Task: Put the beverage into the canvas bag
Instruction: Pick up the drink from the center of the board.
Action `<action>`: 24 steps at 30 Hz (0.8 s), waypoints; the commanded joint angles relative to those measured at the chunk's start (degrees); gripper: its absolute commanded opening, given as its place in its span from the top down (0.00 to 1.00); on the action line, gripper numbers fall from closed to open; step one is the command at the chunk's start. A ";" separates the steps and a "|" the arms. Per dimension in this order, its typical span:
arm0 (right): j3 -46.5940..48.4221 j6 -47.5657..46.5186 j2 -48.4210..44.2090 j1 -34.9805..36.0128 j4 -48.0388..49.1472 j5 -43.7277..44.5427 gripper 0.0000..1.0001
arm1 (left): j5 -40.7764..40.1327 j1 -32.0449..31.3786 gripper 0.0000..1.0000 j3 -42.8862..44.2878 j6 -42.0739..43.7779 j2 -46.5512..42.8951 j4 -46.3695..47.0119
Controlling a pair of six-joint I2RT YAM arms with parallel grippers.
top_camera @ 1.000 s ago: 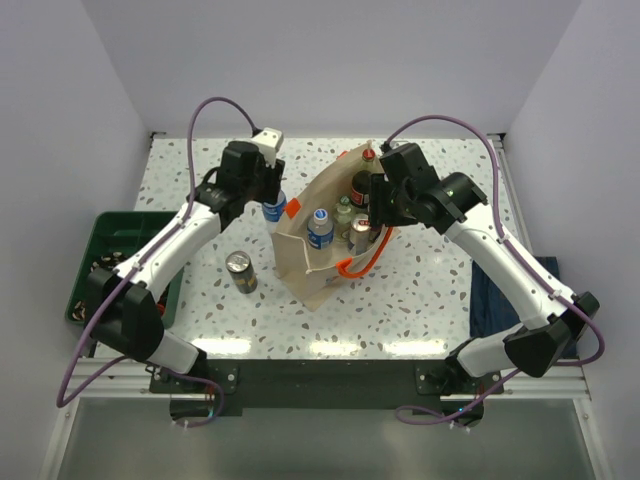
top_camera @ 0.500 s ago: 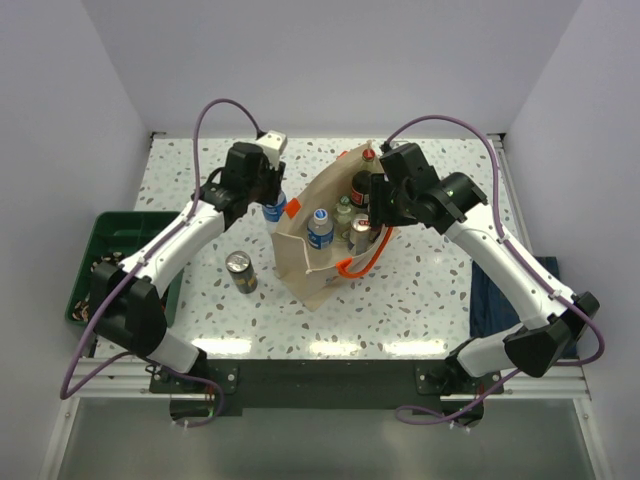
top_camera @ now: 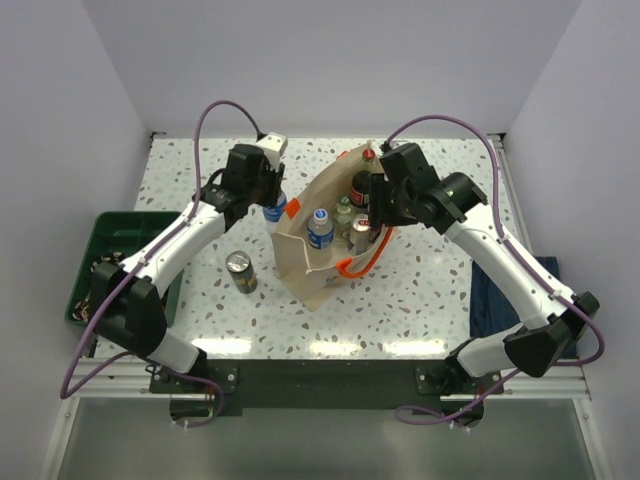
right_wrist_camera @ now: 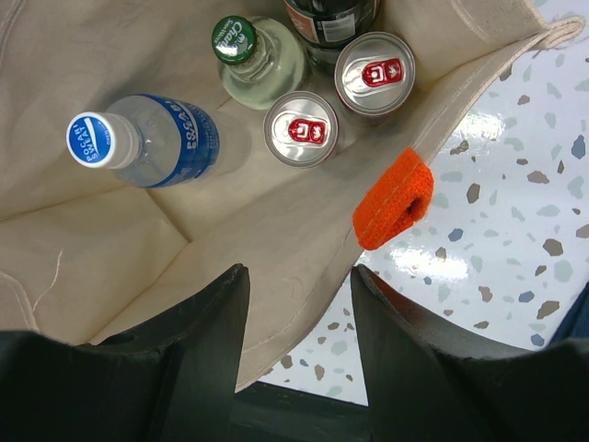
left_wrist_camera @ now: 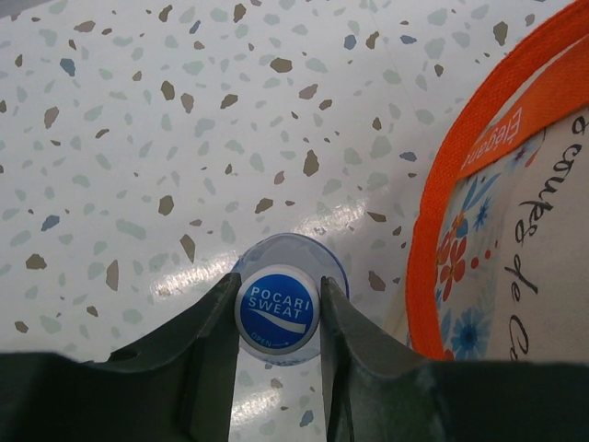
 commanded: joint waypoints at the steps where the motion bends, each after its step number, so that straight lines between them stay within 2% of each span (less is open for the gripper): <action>1: 0.91 0.29 -0.15 -0.10 0.95 0.08 0.48 | 0.21 -0.36 0.94 0.85 -0.65 0.01 -0.46; 2: 0.83 0.29 -0.15 -0.10 0.95 0.16 0.48 | -0.23 -0.36 1.00 1.37 -0.65 -0.08 -0.55; 24: -2.07 0.73 -3.84 -0.02 -1.07 4.65 0.48 | -5.86 -0.36 1.00 17.11 -1.18 -3.33 -5.29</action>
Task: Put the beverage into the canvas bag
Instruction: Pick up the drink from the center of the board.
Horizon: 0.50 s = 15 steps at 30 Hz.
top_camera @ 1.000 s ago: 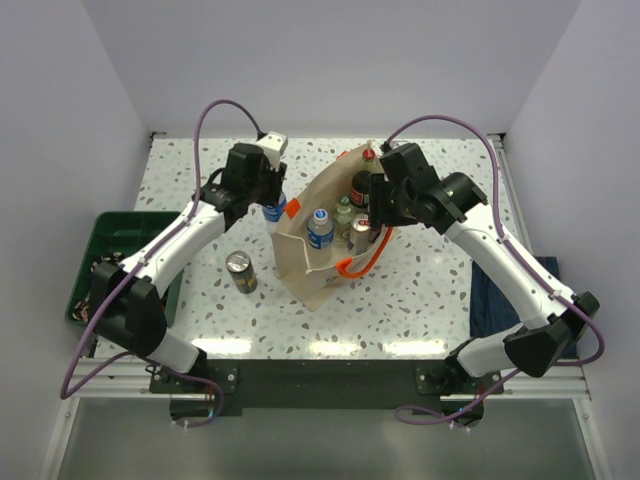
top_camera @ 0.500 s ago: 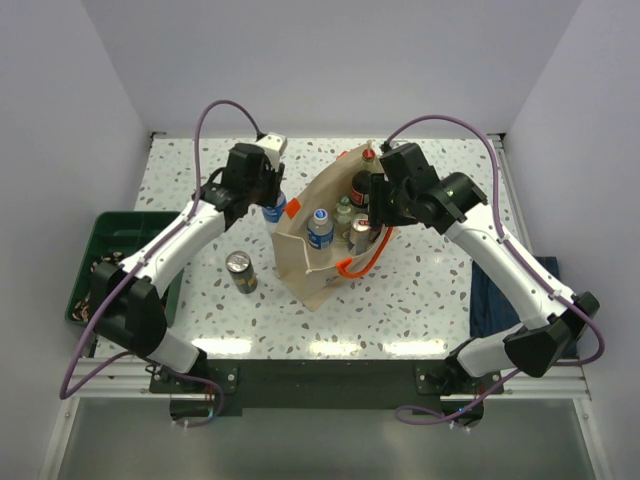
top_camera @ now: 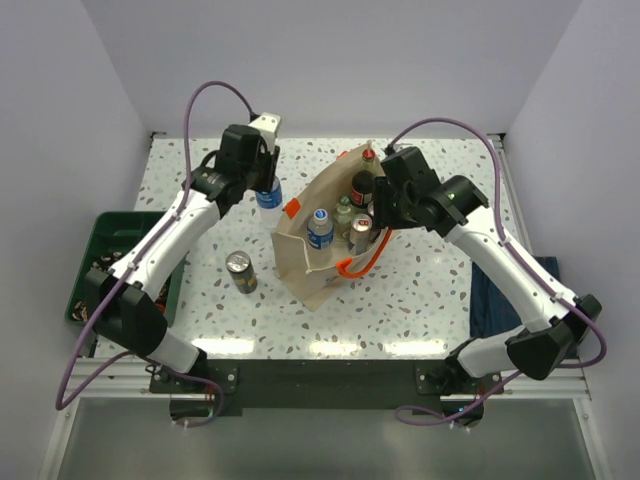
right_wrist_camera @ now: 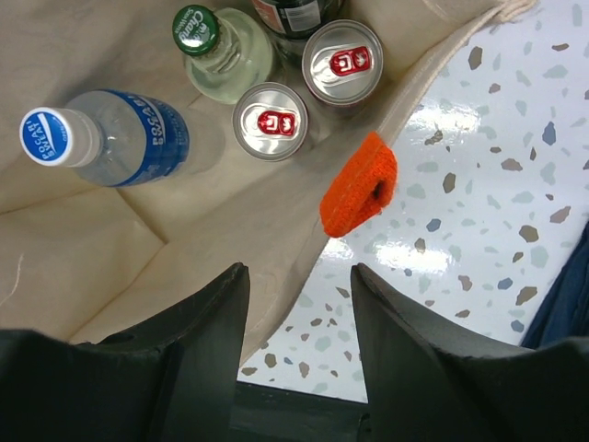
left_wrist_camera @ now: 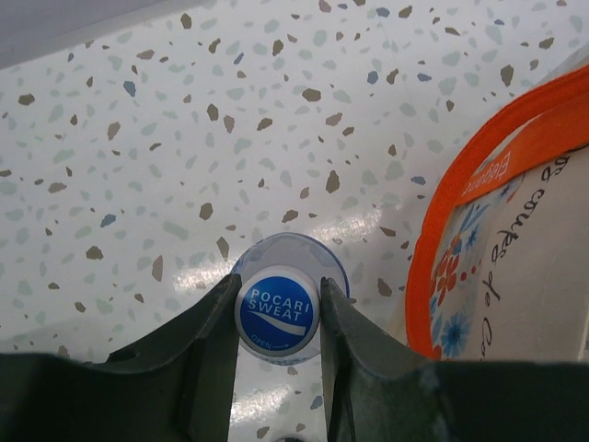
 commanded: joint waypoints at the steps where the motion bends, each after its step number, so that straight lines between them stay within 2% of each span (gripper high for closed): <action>1: -1.09 0.71 -3.34 -0.10 -0.57 2.57 0.48 | -1.94 -0.25 1.00 6.99 -0.06 -3.59 5.26; 15: -5.22 1.23 -6.06 -0.02 -1.36 3.19 0.48 | 2.53 -0.25 1.00 14.99 -0.06 -8.86 0.78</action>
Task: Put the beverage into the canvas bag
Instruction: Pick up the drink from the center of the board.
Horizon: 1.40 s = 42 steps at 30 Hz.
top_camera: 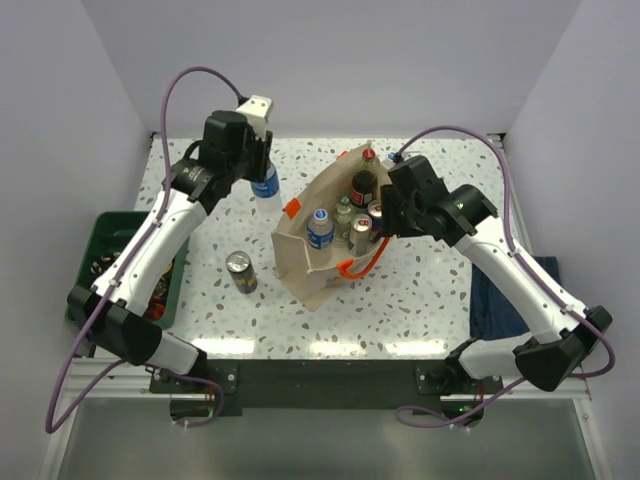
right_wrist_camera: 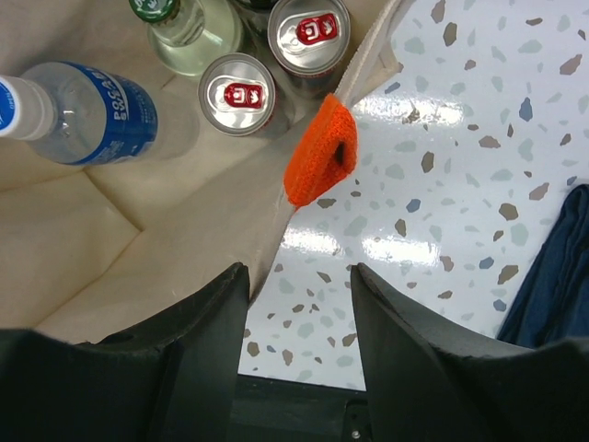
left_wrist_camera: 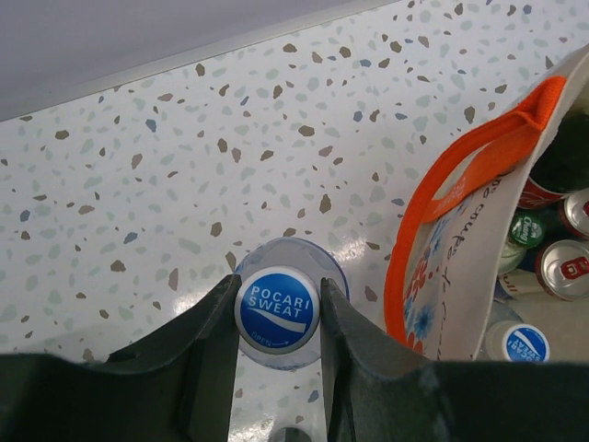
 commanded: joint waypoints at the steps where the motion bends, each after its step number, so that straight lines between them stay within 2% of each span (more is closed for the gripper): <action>1: -1.53 1.17 -1.78 -0.10 0.28 0.96 0.48 | 2.80 -0.27 1.00 7.08 -0.17 -6.90 6.81; 11: -3.03 1.96 -1.78 -0.10 2.65 -0.98 0.48 | 7.11 -0.27 1.00 10.51 -1.84 -12.26 7.51; 16: -3.20 1.96 -1.43 -0.10 3.36 -1.85 0.49 | 6.41 -0.19 1.00 13.93 -2.46 -14.02 7.08; 22: -3.29 1.69 -0.64 -0.02 4.32 -2.38 0.56 | 9.03 -0.27 1.00 18.94 -2.28 -14.28 6.28; 26: -3.29 1.43 -0.29 -0.10 4.41 -2.56 0.60 | 9.83 -0.27 1.00 18.51 -3.42 -16.21 8.91; 30: -3.90 1.52 -0.90 -0.02 4.76 -2.65 0.64 | 14.74 -0.27 1.00 18.77 -4.65 -17.36 12.08; 36: -4.61 1.43 -0.99 -0.11 5.46 -3.35 0.78 | 22.21 -0.27 1.00 20.79 -6.15 -16.39 13.66; 37: -4.78 1.43 -0.99 -0.02 5.55 -3.35 0.85 | 22.92 -0.27 1.00 20.71 -6.32 -16.48 14.01; 39: -5.05 1.34 -1.08 -0.10 5.82 -3.52 0.92 | 24.15 -0.27 1.00 19.83 -6.58 -16.65 14.54; 40: -5.22 1.34 -1.17 -0.02 5.90 -3.52 0.99 | 24.42 -0.27 1.00 19.22 -6.85 -16.83 14.81; 42: -5.75 1.34 -1.34 -0.10 5.99 -3.70 1.00 | 26.17 -0.27 1.00 17.29 -7.73 -17.09 16.12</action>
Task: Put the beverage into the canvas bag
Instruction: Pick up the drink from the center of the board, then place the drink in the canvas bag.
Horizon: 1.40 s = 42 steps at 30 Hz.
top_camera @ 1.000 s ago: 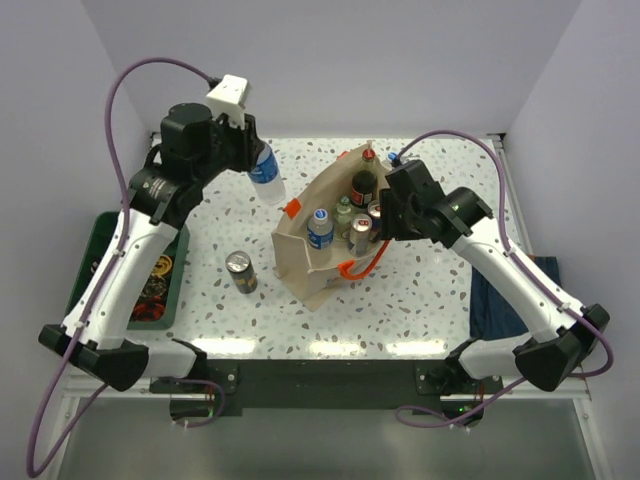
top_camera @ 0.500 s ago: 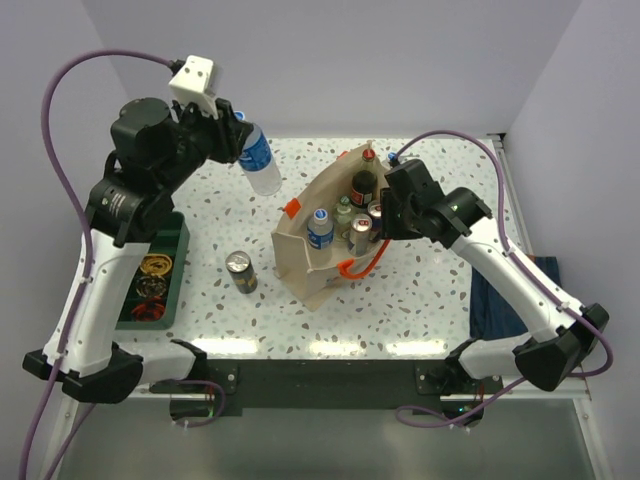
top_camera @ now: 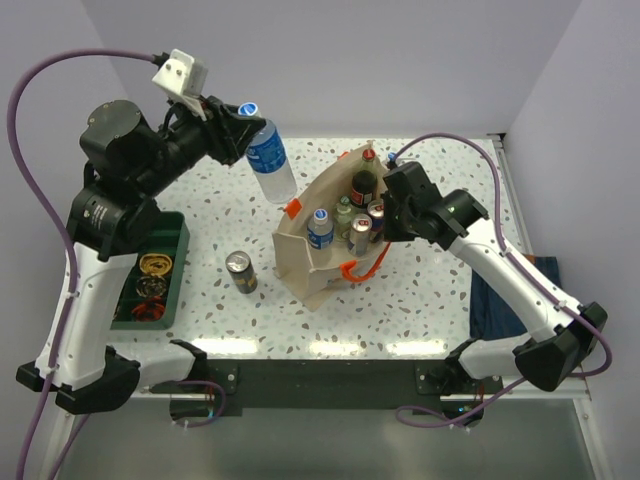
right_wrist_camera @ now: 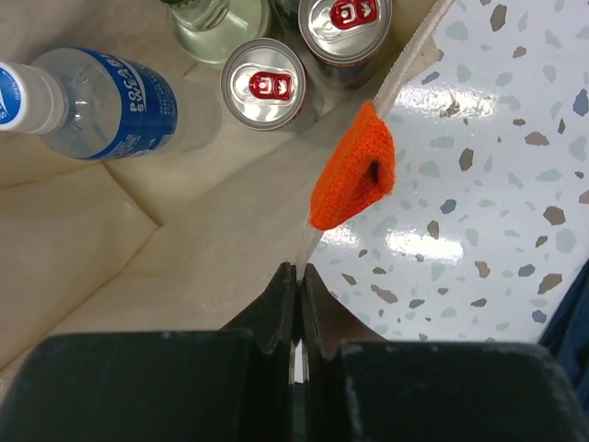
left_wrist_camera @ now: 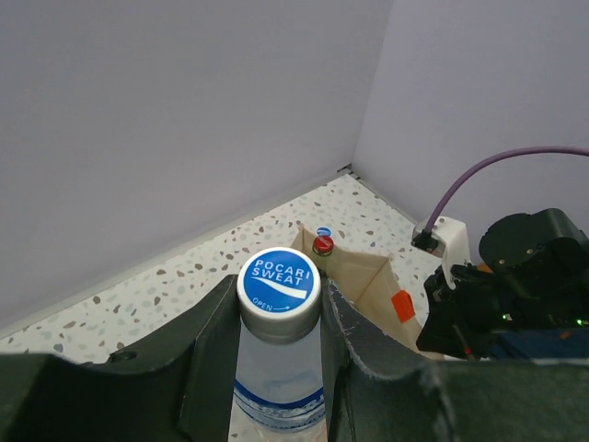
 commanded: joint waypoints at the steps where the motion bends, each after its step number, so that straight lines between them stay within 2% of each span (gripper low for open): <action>1: -1.31 -0.21 -1.34 -0.10 1.86 -0.49 1.00 | 5.61 -0.25 1.00 0.14 -3.25 -2.43 14.46; 6: -2.37 -0.65 -1.34 -0.10 2.39 -0.93 1.00 | 11.93 -0.16 1.00 -2.84 -7.38 -1.64 19.11; 14: -2.98 -1.18 -1.17 -0.02 3.09 -1.54 1.00 | 17.65 -0.95 1.00 -6.63 -9.84 -0.67 22.02; 23: -3.60 -2.49 0.68 -0.10 3.62 -3.30 1.00 | 20.21 -4.38 1.00 -11.64 -10.73 0.29 25.81; 34: -5.01 -3.46 1.91 -0.10 3.18 -3.92 1.00 | 11.25 -12.73 1.00 -14.71 -8.00 2.58 25.72; 42: -4.74 -3.20 1.73 -0.02 2.83 -3.21 1.00 | -2.02 -18.88 1.00 -19.02 -3.87 3.63 25.10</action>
